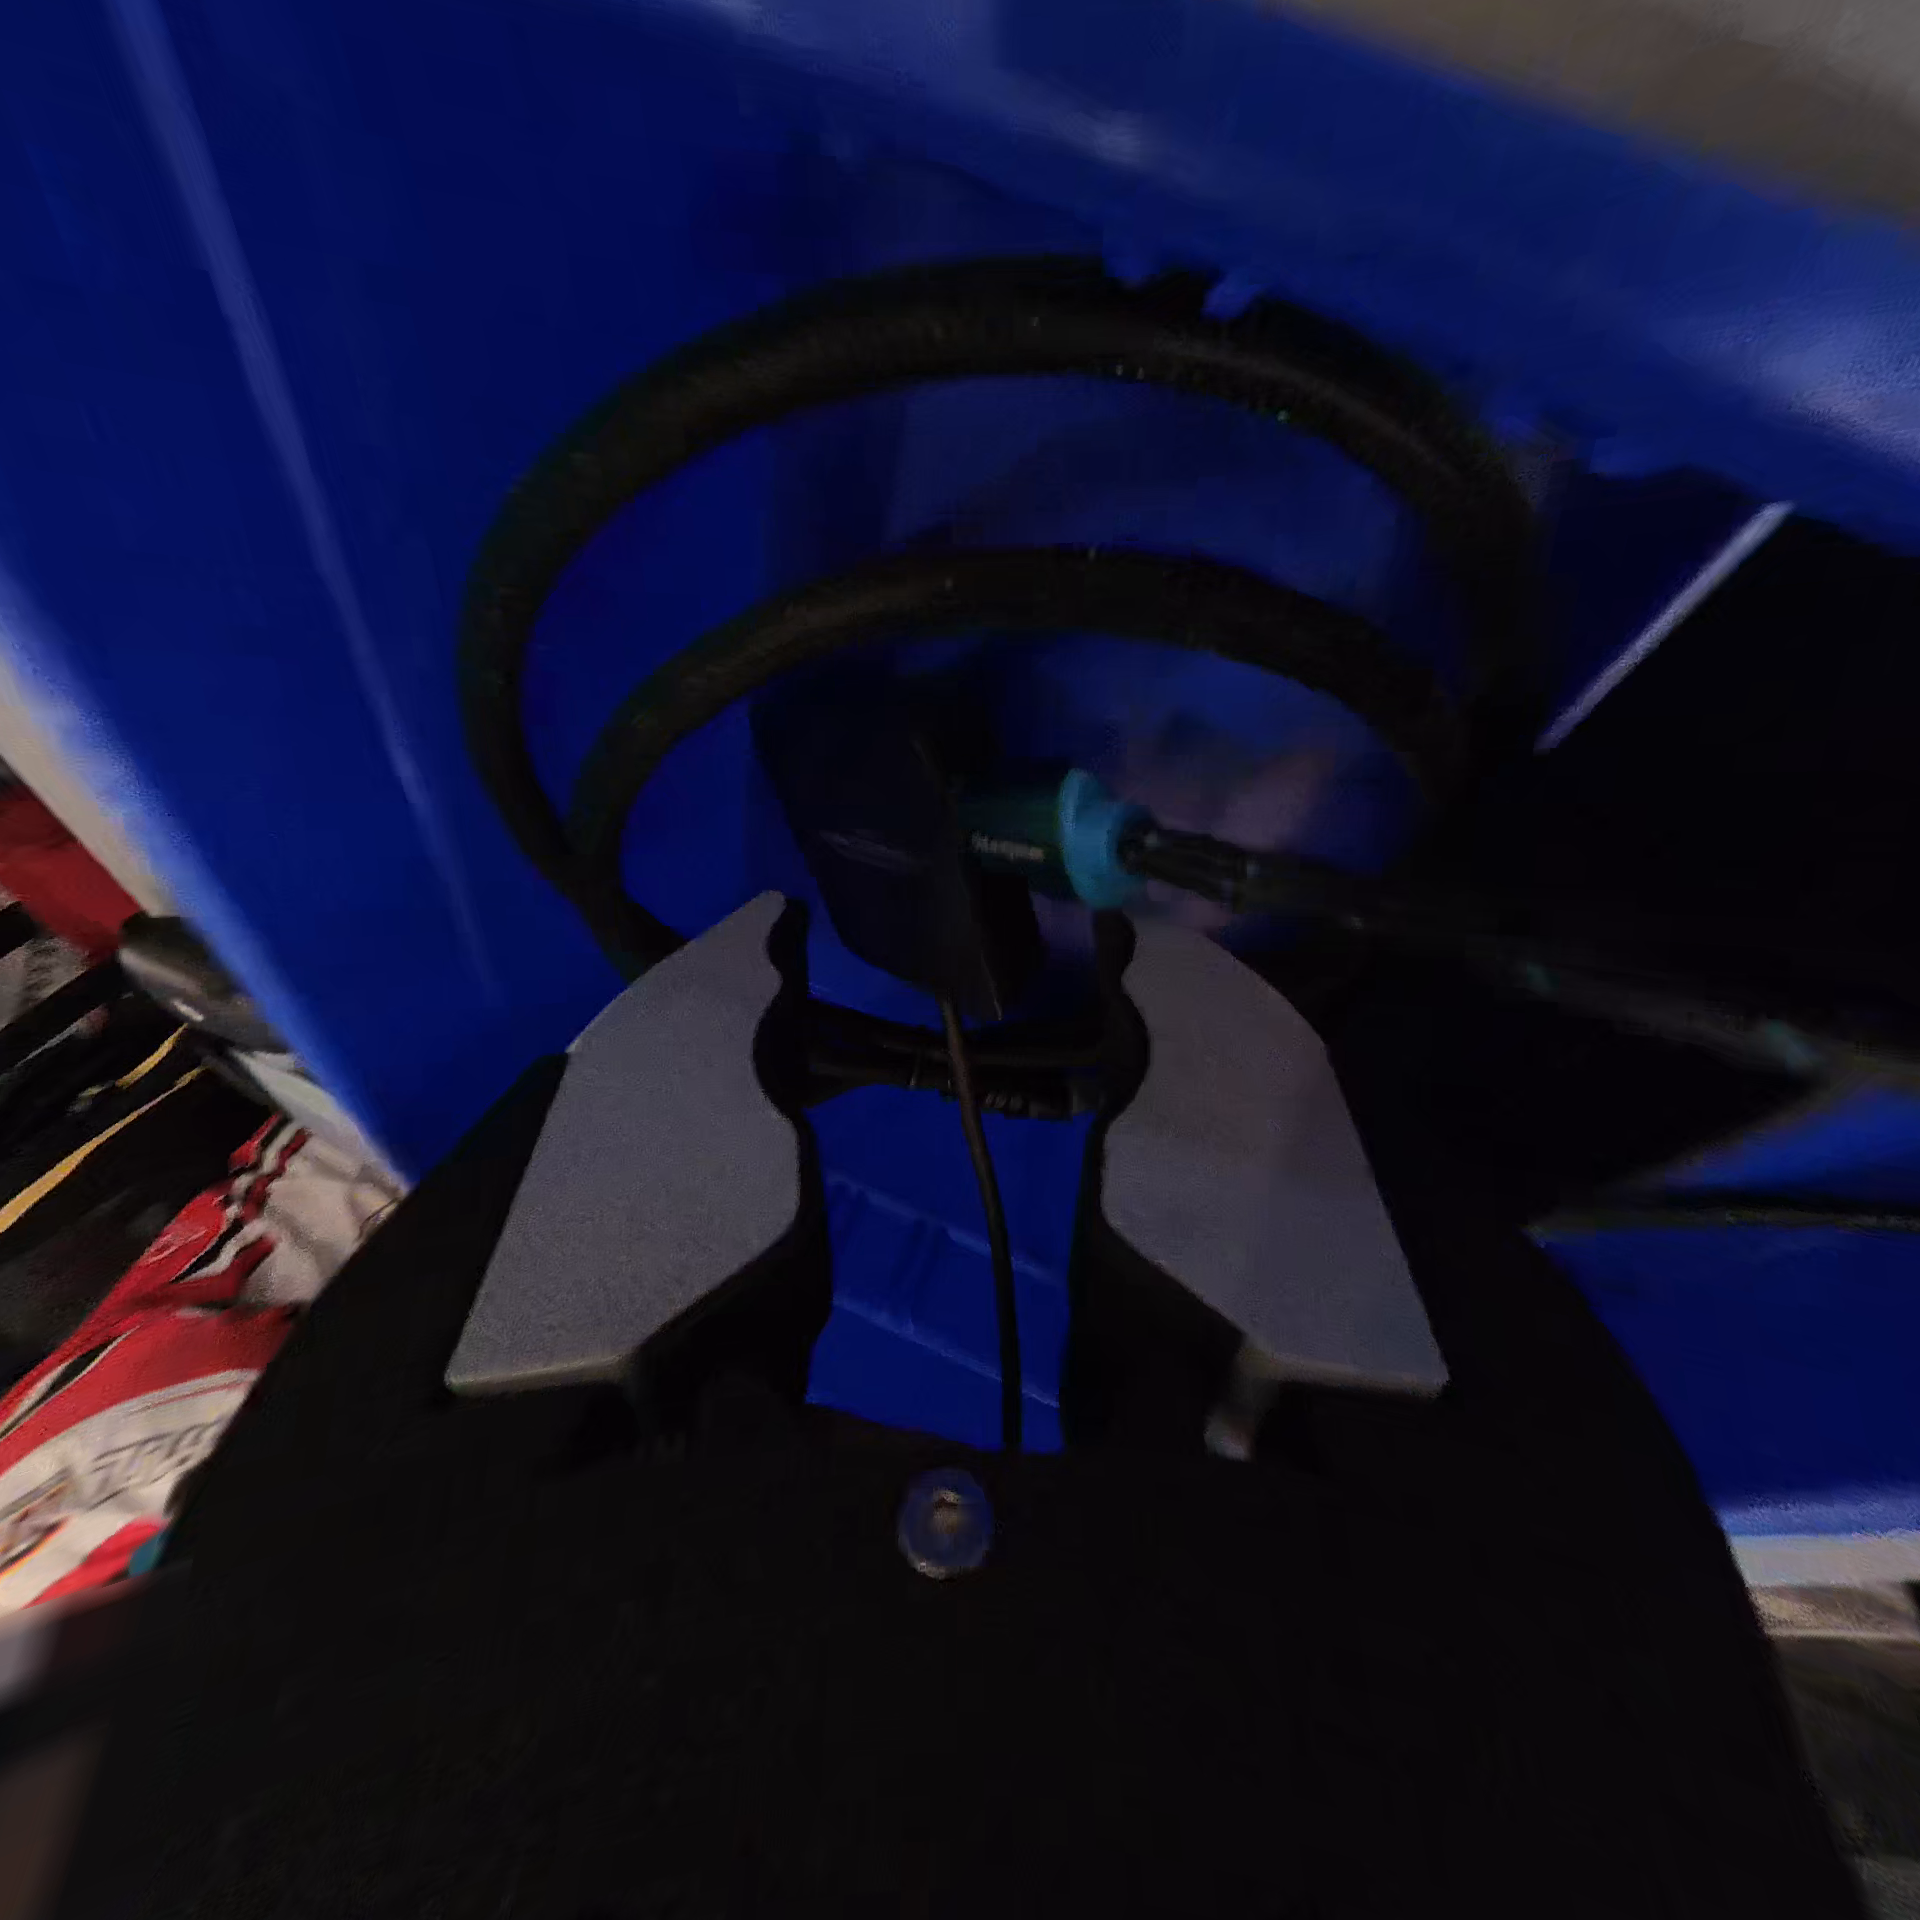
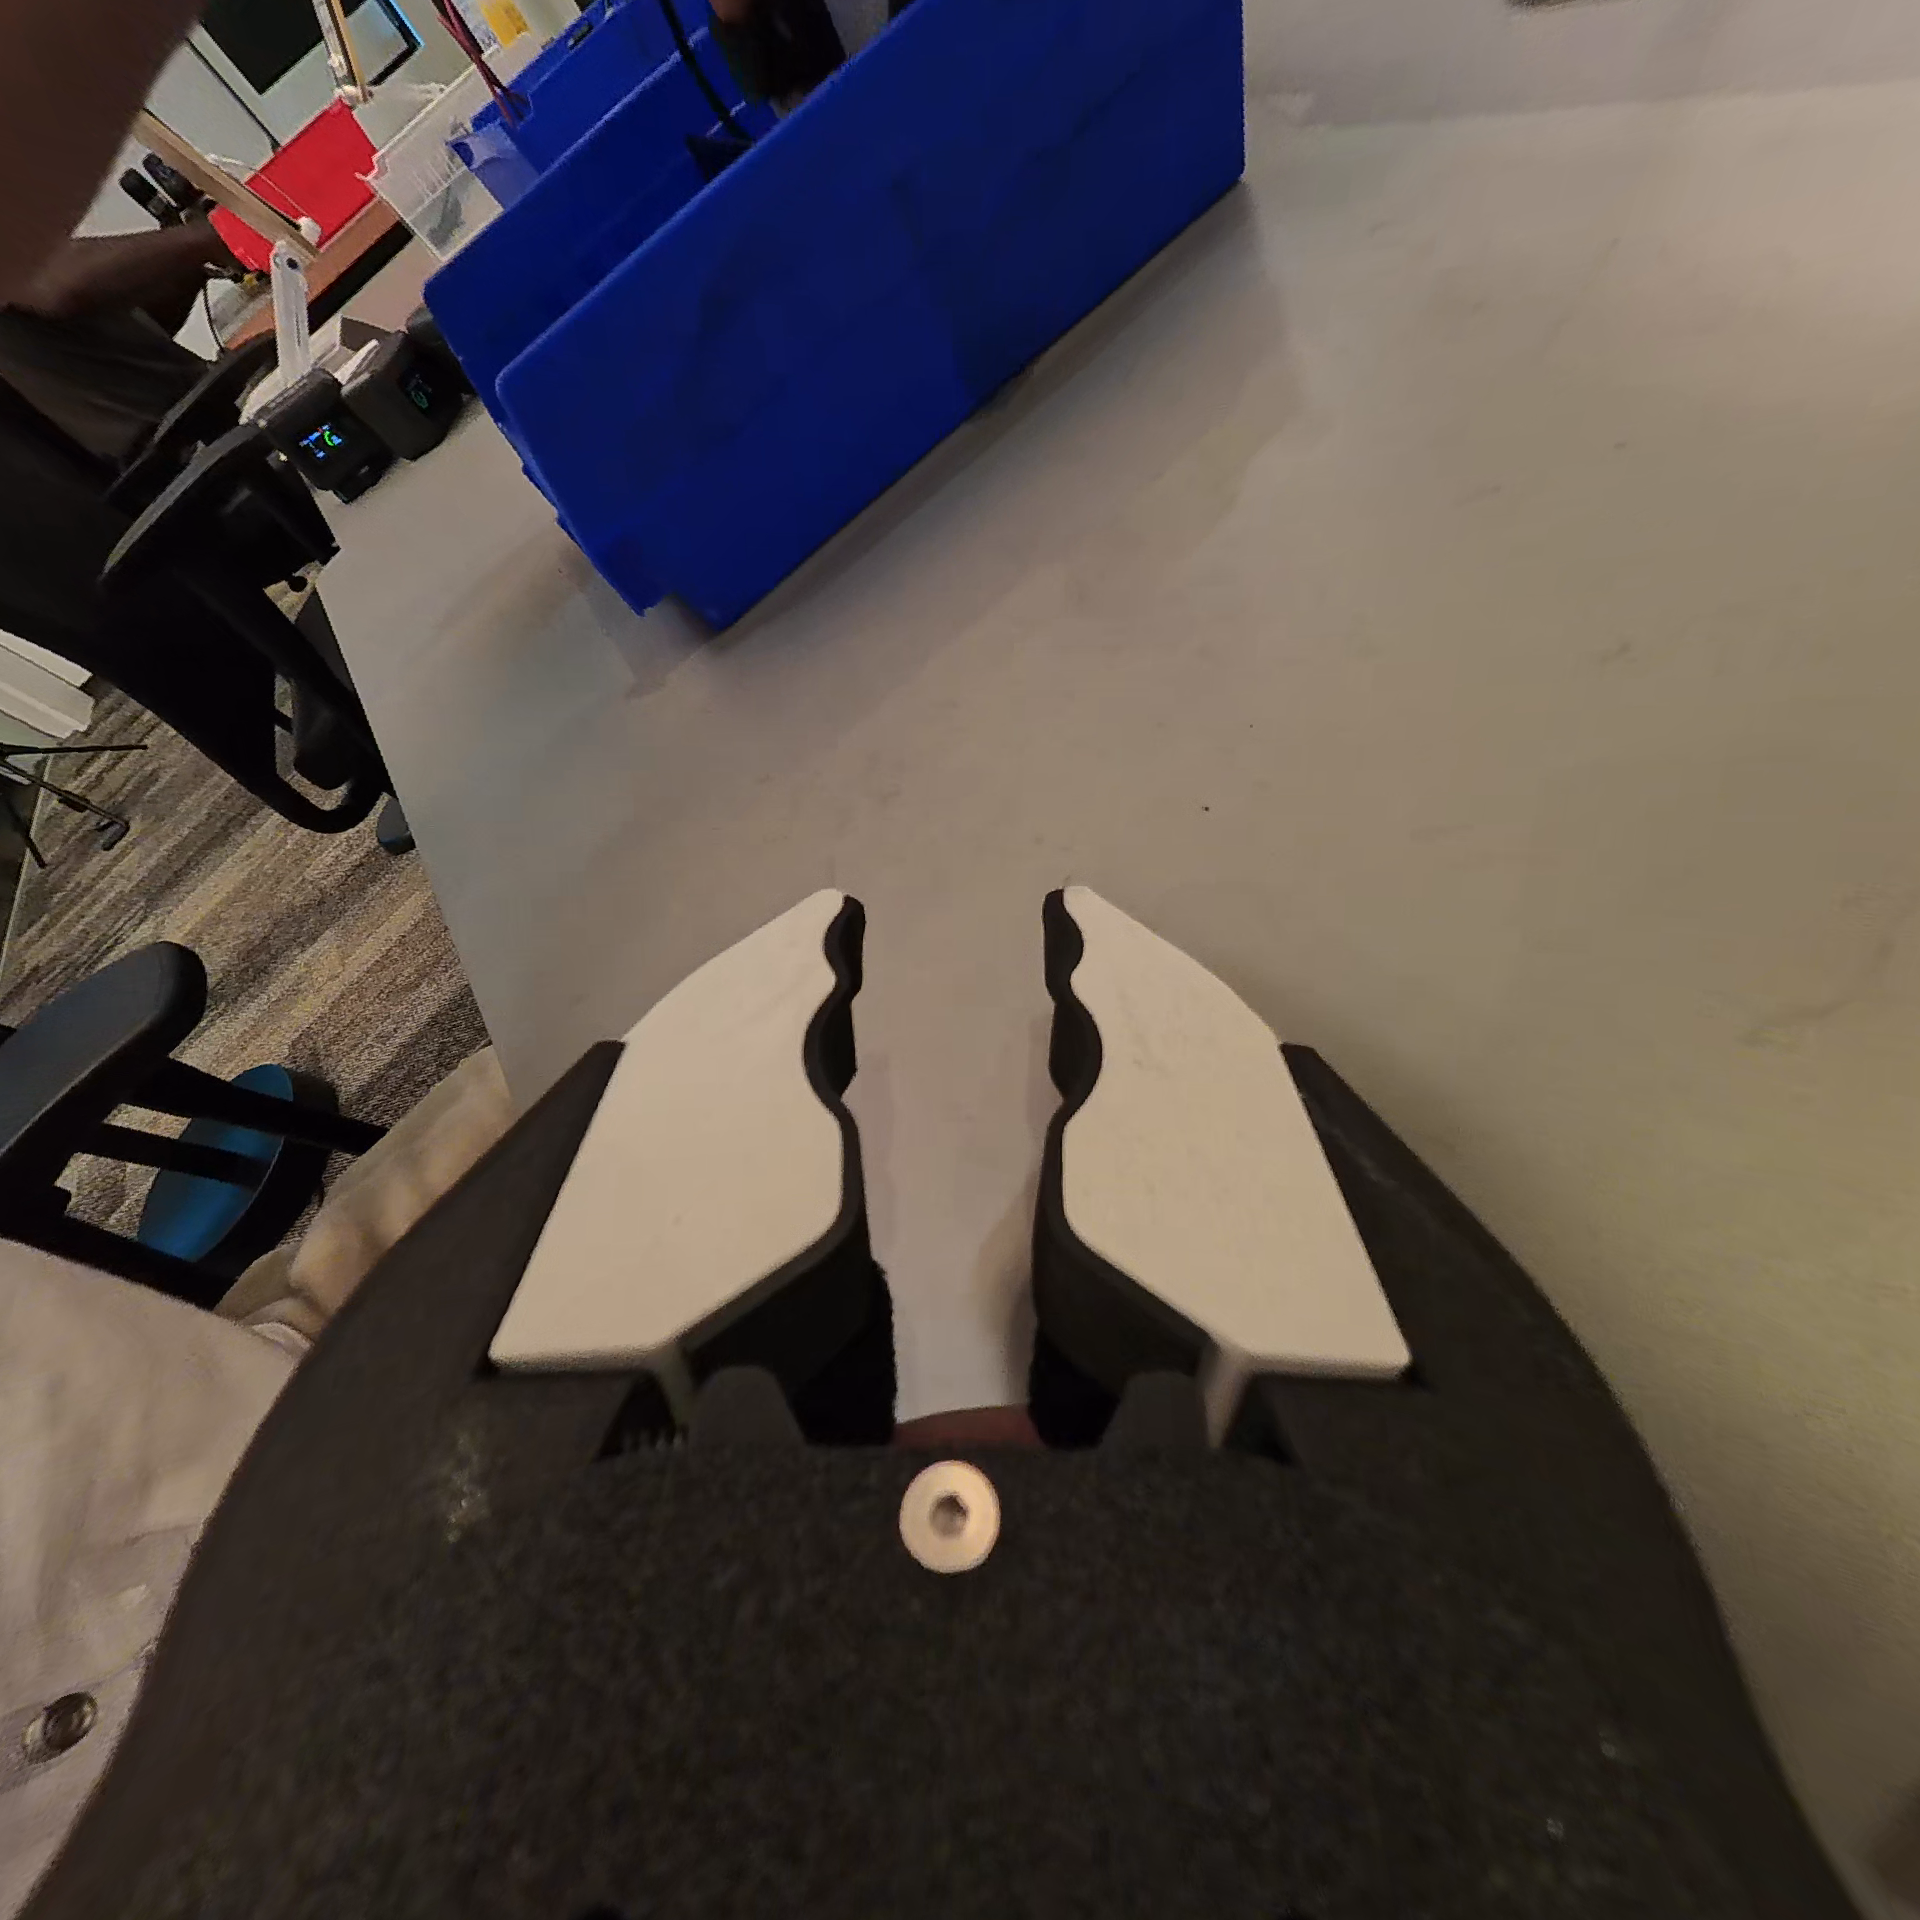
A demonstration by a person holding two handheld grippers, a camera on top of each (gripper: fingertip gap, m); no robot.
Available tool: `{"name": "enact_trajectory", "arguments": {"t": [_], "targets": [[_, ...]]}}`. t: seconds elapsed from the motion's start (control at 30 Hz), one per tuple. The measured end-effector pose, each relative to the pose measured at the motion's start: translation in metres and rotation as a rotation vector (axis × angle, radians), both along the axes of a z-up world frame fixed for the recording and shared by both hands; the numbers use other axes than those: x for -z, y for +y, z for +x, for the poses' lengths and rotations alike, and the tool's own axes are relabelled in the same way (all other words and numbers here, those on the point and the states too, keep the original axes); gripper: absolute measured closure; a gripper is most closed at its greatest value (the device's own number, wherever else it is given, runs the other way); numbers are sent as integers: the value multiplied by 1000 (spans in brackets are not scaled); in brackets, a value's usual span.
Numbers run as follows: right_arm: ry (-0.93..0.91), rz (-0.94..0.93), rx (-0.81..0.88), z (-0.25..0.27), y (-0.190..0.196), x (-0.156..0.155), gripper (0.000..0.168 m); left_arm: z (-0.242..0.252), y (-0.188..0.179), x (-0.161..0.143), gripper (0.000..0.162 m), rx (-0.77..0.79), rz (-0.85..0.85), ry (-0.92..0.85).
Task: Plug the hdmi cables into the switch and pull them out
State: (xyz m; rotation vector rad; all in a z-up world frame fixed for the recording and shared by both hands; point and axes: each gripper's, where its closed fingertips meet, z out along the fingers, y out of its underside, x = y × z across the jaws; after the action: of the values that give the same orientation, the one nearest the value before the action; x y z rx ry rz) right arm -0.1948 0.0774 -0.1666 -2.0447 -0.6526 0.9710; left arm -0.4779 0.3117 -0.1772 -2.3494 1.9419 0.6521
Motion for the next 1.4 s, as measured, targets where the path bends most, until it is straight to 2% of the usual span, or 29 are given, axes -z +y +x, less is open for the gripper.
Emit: {"name": "enact_trajectory", "arguments": {"t": [0.07,0.13,0.2,0.27,0.43,0.63,0.8,0.9,0.97,1.07,1.13,1.2,1.3,1.4], "targets": [[5,-7,-6,-1,-1,0,136,-5,6,13,121,11,44,61],[8,-11,-7,0,-1,0,136,-4,11,12,133,11,82,71],[9,-11,-1,1,-1,0,136,-3,13,9,136,14,118,44],[11,-11,0,2,-1,-1,136,-5,16,-2,140,6,188,10],[21,-11,2,3,-1,-4,136,-2,6,-48,147,-74,342,-244],[12,5,12,4,-1,-6,136,5,-35,-113,147,-203,365,-694],[12,39,23,5,2,-12,136,9,-62,-194,147,-281,403,-1151],[-15,104,21,5,7,-20,135,40,-98,-250,148,-278,265,-1570],[-50,179,19,6,13,-30,134,69,-124,-267,148,-279,160,-1763],[-94,289,29,7,23,-44,131,129,-159,-250,148,-345,-13,-1913],[-112,335,44,9,31,-49,130,174,-176,-220,148,-439,-135,-1973],[-122,344,57,11,37,-50,130,211,-175,-177,148,-553,-196,-1939],[-90,336,85,14,41,-52,130,240,-134,-124,148,-686,-150,-1900],[-84,307,92,18,36,-44,131,244,-65,-76,148,-737,81,-1750]]}}
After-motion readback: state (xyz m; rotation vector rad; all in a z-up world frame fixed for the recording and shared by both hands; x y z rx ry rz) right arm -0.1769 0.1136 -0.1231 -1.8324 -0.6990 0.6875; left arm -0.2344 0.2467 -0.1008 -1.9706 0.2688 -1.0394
